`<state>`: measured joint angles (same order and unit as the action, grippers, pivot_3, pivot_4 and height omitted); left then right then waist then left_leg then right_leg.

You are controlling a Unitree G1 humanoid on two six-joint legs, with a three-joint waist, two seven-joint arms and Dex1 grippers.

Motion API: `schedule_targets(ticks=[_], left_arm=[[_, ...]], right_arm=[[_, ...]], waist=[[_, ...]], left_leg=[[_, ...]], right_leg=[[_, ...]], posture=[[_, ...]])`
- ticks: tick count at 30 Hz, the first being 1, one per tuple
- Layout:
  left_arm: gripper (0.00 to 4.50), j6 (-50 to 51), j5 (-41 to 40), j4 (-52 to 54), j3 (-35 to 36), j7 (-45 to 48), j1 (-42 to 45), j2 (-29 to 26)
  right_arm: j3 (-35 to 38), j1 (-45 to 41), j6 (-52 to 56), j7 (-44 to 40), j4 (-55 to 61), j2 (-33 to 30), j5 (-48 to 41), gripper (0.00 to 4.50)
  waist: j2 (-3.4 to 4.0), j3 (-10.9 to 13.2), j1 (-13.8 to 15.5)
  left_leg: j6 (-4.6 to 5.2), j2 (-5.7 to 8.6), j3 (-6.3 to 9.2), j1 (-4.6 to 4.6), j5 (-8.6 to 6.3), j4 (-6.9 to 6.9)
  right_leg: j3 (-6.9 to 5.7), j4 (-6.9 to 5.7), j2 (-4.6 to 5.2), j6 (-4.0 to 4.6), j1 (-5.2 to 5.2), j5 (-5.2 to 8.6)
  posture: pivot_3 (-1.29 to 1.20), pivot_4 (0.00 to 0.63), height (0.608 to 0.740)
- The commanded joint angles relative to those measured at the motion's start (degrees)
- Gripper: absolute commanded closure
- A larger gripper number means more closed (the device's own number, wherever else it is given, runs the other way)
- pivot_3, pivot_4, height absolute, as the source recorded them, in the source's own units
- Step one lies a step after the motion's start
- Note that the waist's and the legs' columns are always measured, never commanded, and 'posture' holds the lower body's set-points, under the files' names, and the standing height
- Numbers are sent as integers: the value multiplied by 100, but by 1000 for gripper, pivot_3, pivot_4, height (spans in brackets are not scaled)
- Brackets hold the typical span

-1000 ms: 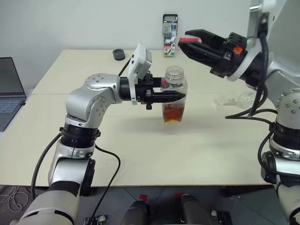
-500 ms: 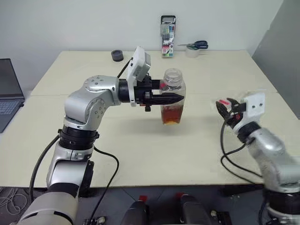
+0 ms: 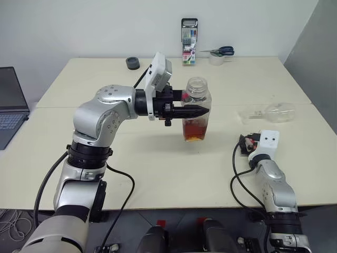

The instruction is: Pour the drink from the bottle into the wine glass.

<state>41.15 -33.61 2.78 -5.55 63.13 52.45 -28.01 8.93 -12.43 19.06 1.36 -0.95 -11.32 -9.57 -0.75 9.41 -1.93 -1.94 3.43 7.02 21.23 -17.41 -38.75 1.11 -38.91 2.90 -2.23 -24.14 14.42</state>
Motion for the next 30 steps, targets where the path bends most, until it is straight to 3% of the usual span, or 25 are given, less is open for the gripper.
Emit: schedule_targets(ticks=[1,5,11,15,18,23,30], left_arm=[[2526,-44,-90,252,127,-15,129,-36],[2526,-52,-94,251,127,-22,117,-31],[2526,-124,9,117,290,-266,37,-84],[2526,-401,328,-246,462,-751,-42,-96],[2526,-848,873,-609,528,-1373,-82,-132],[2526,-1648,1847,-1266,813,-2990,-319,15],[2526,-1855,2331,-1362,1614,-4766,-850,156]], right_arm=[[-68,12,-63,-78,152,-15,124,16],[-144,105,78,-216,603,-78,181,16],[-179,170,270,-752,1921,-801,306,16],[-176,-281,1010,-1484,2964,-1185,-530,16],[-165,-889,1999,-2534,3491,-1576,-2060,16],[-156,-1836,2878,-3446,3458,-2019,-3570,16],[-579,-2359,2871,-3667,3196,-1834,-3792,16]], waist=[[0,0,-1],[0,0,-1],[4,3,2],[4,3,-24],[3,3,-37],[-1,6,7],[-7,8,23]], left_leg=[[0,-1,0,-1,0,1],[0,-1,0,-1,0,1],[1,3,0,0,0,0],[0,-4,1,-3,-1,2],[1,-5,3,-8,-1,3],[4,-1,13,-6,-2,3],[0,1,23,26,-1,-4]], right_leg=[[0,0,-1,0,0,0],[1,0,-1,0,0,0],[1,0,0,-1,0,1],[1,1,-5,-2,1,1],[-1,1,-4,-1,5,1],[-12,13,9,-1,10,0],[-19,16,25,0,-14,-1]], posture=[[0,150,740],[0,150,740],[0,150,740],[0,150,740],[0,150,740],[0,150,740],[0,150,740]])
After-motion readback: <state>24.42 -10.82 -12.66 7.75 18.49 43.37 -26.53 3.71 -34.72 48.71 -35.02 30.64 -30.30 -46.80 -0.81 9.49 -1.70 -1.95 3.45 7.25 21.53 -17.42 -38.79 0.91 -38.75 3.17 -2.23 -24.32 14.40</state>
